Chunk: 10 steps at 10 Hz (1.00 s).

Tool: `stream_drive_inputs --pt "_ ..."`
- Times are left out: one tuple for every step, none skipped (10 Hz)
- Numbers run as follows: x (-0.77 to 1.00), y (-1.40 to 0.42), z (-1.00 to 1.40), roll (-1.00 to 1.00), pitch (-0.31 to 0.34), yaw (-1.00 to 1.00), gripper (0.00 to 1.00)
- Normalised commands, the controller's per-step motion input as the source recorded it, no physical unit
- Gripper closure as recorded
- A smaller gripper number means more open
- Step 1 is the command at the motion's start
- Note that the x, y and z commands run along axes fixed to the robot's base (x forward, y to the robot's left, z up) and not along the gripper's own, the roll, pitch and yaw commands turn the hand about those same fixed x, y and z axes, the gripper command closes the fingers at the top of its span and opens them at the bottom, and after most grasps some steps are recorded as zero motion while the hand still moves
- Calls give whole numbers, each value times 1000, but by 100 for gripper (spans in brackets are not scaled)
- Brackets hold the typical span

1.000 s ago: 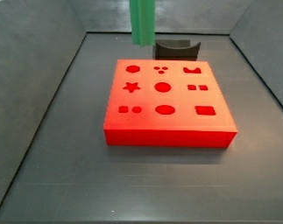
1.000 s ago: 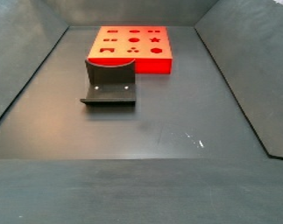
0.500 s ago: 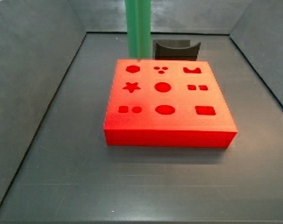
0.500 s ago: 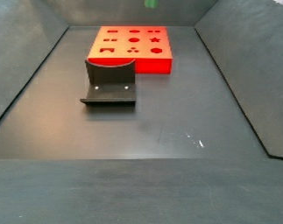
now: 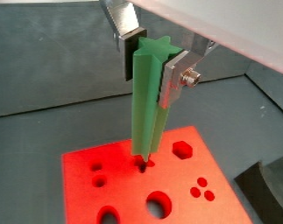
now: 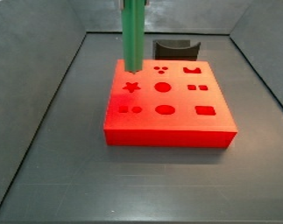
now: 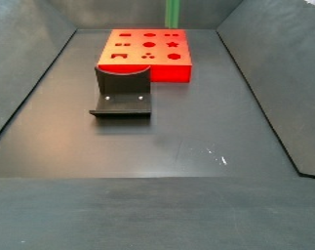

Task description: Insert the star object.

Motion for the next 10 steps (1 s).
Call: stream_drive_inputs --pt "0 206 -280 0 3 294 100" --pt "0 0 0 -29 4 0 100" --pt "-40 26 -9 -63 -17 0 100" --pt "-11 0 -9 -84 0 -200 100" --pt "23 0 0 -357 -6 -183 100" --pt "91 0 149 -500 -83 -97 100" --pt "94 0 126 -500 -129 -91 100" --pt "0 0 154 -500 -259 -109 100" --pt "-54 0 54 -140 -133 -89 100" --pt "0 -17 0 9 -66 -31 100"
